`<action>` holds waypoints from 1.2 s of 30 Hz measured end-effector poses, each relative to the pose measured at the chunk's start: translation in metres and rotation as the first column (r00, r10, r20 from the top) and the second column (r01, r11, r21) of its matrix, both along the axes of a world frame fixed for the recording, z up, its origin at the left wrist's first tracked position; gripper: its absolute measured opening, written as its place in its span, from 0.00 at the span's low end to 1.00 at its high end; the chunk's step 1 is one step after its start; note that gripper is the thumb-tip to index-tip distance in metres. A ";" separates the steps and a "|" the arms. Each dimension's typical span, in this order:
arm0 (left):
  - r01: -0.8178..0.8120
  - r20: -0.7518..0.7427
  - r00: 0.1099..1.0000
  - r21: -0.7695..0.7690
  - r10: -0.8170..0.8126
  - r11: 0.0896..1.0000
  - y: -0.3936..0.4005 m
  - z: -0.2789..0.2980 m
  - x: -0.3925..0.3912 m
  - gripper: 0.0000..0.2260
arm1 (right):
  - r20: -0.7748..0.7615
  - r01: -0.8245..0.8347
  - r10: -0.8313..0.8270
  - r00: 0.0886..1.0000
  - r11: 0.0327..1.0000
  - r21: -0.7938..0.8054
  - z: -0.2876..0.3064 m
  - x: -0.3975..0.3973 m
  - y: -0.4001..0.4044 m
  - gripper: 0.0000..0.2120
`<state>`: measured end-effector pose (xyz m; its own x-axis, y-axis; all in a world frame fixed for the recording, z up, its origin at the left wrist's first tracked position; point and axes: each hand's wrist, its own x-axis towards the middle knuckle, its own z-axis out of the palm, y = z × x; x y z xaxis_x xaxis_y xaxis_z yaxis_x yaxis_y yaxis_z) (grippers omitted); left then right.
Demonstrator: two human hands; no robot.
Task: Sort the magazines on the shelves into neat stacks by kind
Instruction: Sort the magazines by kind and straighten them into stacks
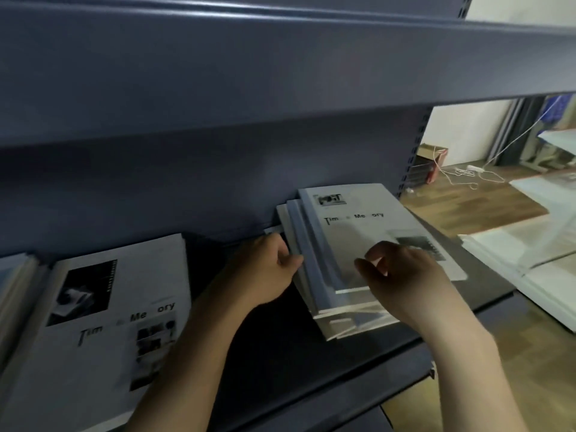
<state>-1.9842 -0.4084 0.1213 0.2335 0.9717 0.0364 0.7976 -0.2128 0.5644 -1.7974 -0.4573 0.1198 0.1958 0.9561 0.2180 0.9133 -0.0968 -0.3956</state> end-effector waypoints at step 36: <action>-0.246 0.215 0.949 0.040 0.232 0.968 0.032 0.000 -0.005 0.11 | -0.045 0.077 -0.082 0.996 0.992 -0.098 0.008 0.083 0.101 0.20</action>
